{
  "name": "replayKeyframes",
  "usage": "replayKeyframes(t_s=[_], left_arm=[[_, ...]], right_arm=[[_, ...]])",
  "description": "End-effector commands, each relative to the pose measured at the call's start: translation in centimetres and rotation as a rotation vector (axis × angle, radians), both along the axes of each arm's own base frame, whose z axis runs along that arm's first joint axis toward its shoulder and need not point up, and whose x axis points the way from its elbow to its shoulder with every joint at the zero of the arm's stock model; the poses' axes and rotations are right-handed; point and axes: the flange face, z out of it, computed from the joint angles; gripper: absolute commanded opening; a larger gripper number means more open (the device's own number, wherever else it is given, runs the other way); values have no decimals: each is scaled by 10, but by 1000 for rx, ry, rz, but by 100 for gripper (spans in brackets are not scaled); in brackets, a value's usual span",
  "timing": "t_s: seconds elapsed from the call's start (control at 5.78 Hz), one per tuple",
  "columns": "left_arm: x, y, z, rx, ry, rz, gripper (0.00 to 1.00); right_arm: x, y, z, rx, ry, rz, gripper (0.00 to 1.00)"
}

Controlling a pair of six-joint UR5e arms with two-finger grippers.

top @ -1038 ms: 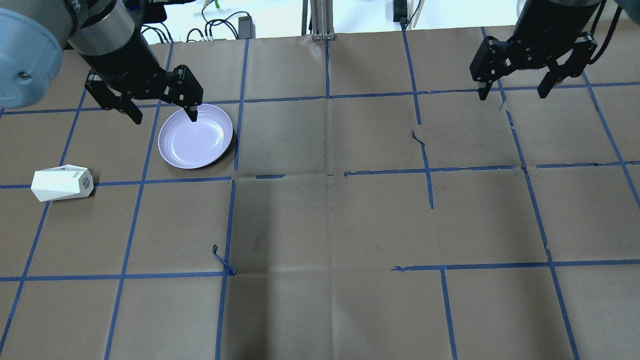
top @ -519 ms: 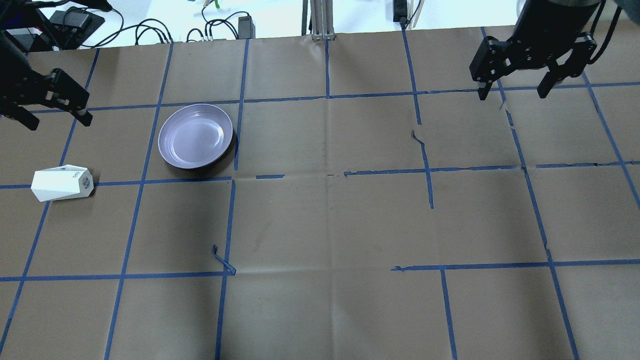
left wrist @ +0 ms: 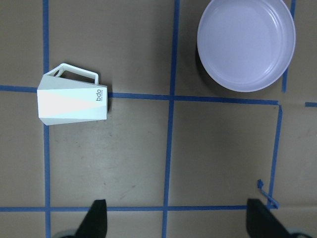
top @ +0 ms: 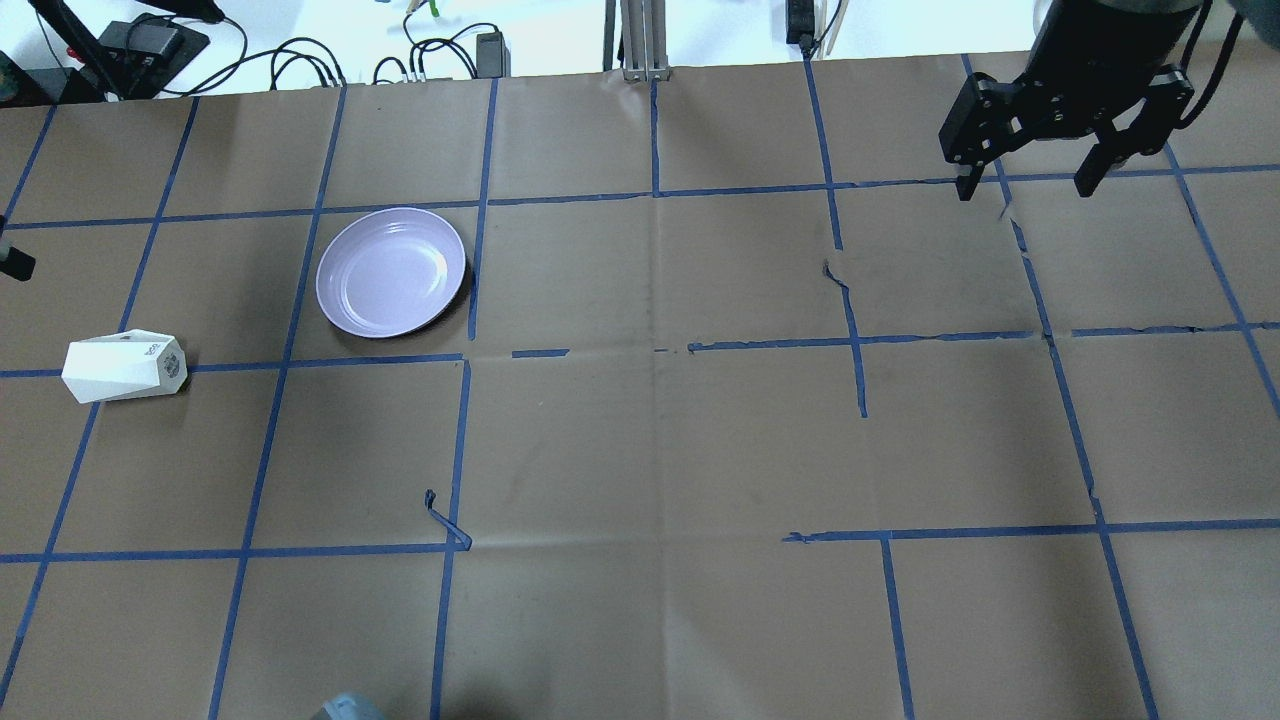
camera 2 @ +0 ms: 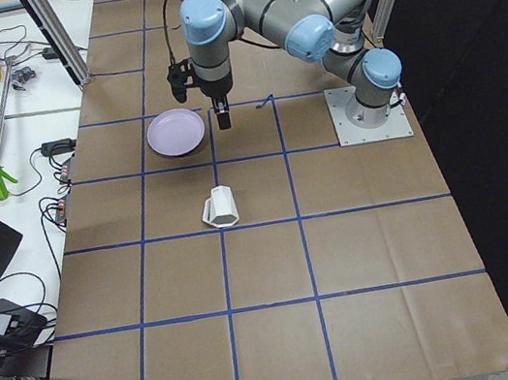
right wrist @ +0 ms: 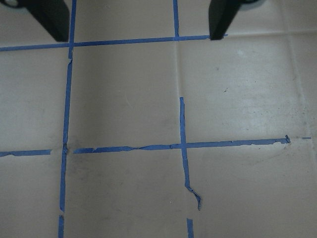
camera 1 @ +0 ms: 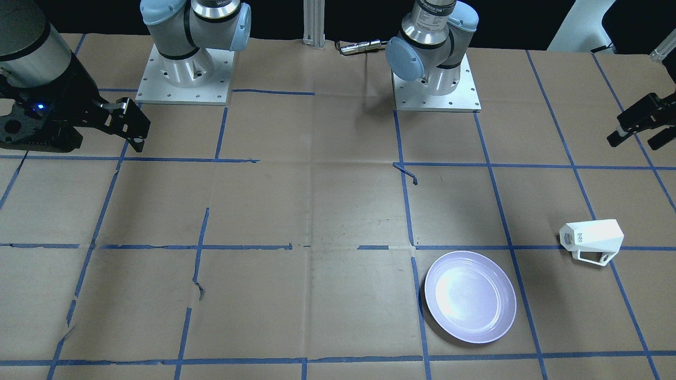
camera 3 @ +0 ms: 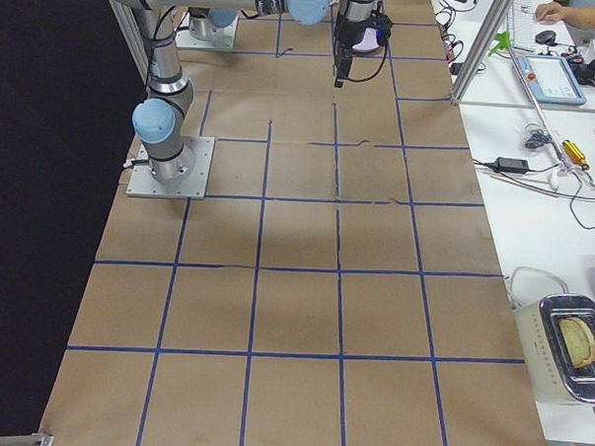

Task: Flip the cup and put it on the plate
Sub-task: 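Lower the left gripper onto the white mug and close on it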

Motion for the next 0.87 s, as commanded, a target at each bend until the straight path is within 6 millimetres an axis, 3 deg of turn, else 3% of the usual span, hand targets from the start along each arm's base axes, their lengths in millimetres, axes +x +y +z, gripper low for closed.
replayKeyframes(t_s=[0.0,0.17,0.52,0.69], left_arm=[[96,15,-56,-19,115,-31,98],[119,8,-100,-1,188,-31,98],[157,-26,-148,-27,255,-58,98],[168,-38,-191,-19,324,-48,98]], right_arm=[[0,0,0,0,0,0,100],[0,0,0,0,0,0,100],[0,0,0,0,0,0,100],[0,0,0,0,0,0,100]])
